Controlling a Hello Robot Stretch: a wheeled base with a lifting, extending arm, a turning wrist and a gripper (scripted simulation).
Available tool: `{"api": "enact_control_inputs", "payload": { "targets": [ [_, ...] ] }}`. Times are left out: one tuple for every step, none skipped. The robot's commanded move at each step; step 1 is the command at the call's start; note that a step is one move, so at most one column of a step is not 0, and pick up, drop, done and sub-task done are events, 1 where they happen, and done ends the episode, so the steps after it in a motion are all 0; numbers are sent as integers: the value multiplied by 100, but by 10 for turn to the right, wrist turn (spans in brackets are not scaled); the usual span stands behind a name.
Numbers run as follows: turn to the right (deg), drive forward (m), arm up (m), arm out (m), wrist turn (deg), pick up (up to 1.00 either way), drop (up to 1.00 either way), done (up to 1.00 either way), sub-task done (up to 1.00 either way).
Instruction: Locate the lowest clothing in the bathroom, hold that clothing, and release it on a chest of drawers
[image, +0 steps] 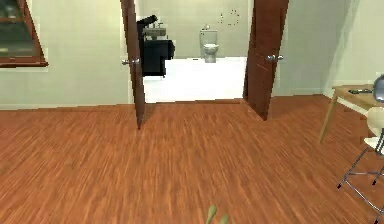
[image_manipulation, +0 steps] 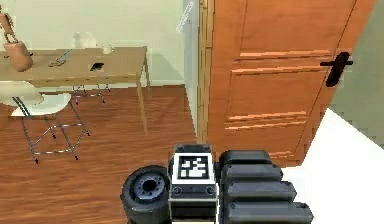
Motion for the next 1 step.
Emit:
{"api": "enact_control_inputs", "payload": {
  "targets": [
    [-330,0,0,0,0,0,0,0,0]
  ]
}}
